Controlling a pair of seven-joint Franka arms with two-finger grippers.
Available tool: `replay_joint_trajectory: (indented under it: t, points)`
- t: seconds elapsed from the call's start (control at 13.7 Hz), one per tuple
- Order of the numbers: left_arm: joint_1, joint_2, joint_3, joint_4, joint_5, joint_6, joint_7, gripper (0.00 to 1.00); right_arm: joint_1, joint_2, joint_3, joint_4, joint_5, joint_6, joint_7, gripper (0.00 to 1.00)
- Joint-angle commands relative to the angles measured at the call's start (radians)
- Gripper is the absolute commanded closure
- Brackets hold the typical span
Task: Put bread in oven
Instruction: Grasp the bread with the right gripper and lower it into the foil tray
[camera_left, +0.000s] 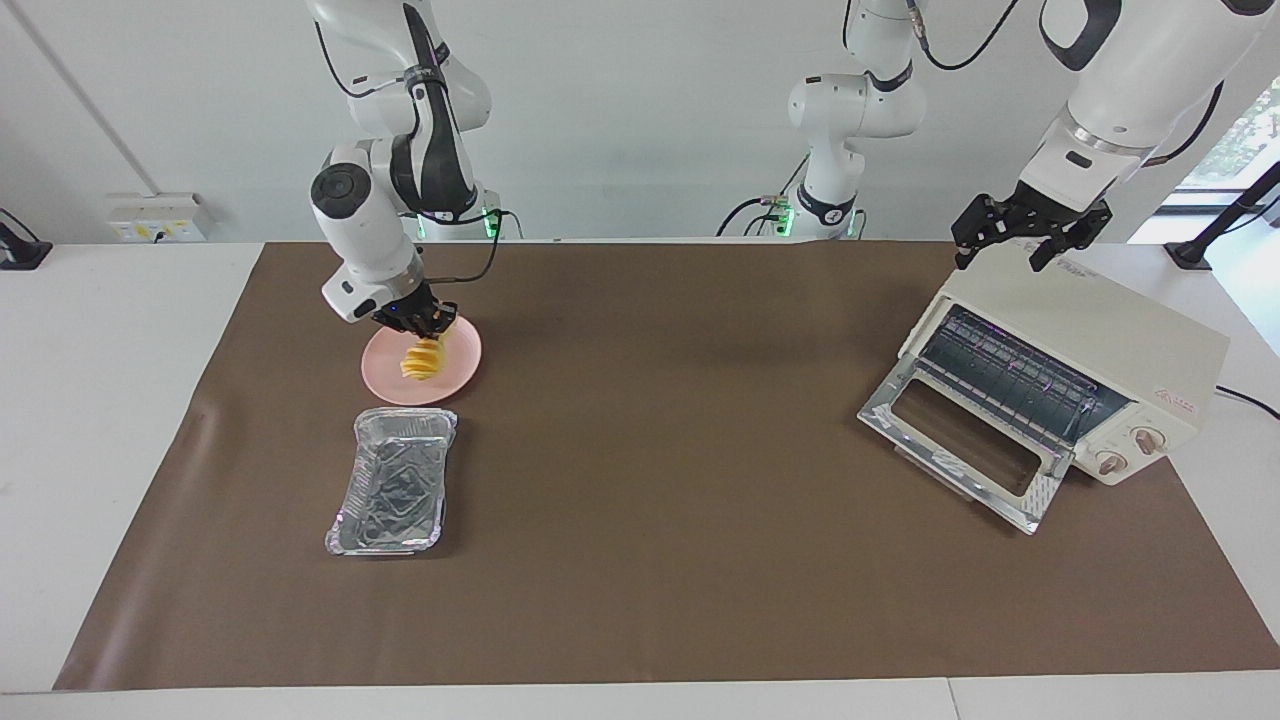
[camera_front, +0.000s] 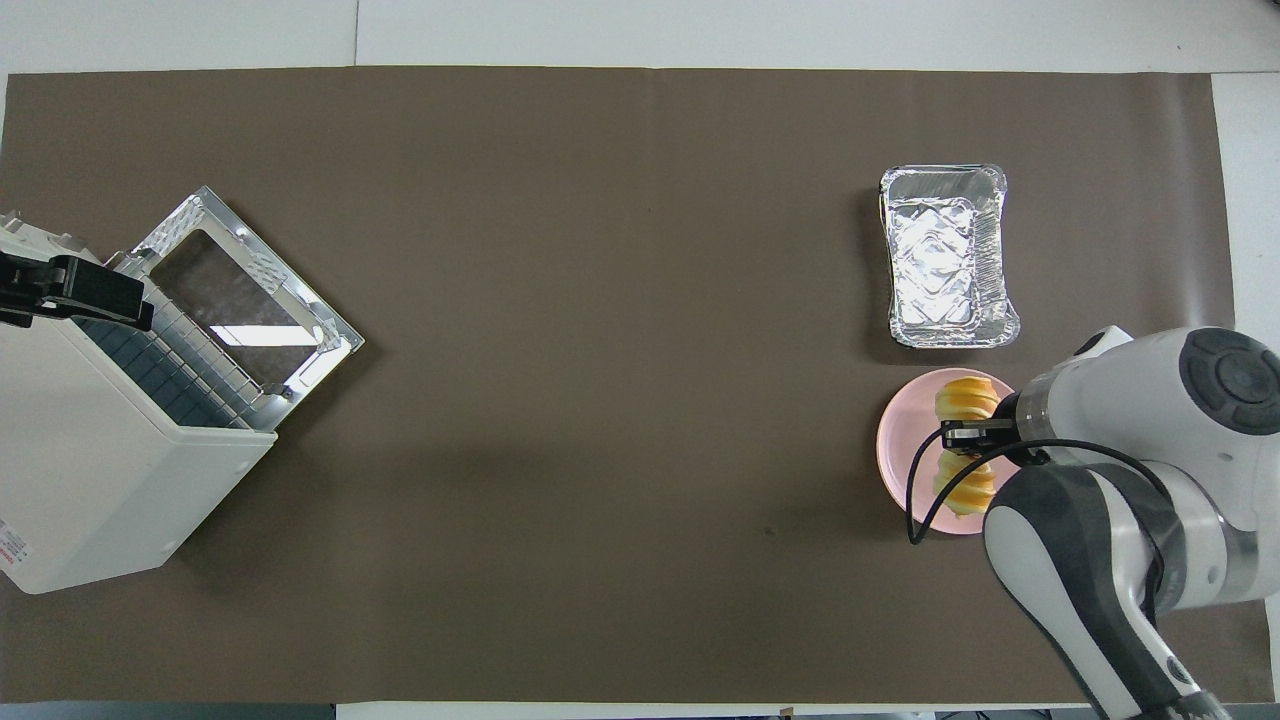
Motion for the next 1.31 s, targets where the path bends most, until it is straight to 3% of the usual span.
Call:
replay_joint_trajectory:
  t: [0.0, 0.37, 0.51, 0.88, 1.24]
  points:
    - [0.009, -0.005, -0.002, -0.012, -0.008, 0.006, 0.006, 0.0, -0.017, 0.05, -0.006, 0.159, 0.017, -0.039, -0.076, 1.0]
    - [0.009, -0.007, -0.002, -0.012, -0.008, 0.006, 0.006, 0.0, -0.069, 0.368, -0.008, 0.582, 0.014, -0.062, -0.121, 1.0]
    - [0.009, -0.005, -0.002, -0.012, -0.008, 0.006, 0.006, 0.0, -0.072, 0.469, -0.008, 0.676, 0.005, -0.015, -0.127, 1.0]
    - [0.009, -0.007, -0.002, -0.012, -0.008, 0.006, 0.006, 0.0, -0.06, 0.65, -0.008, 0.804, 0.014, 0.027, -0.127, 1.0]
    - [0.009, -0.007, -0.002, -0.012, -0.008, 0.006, 0.006, 0.0, -0.043, 0.664, -0.005, 0.727, 0.015, 0.088, -0.126, 1.0]
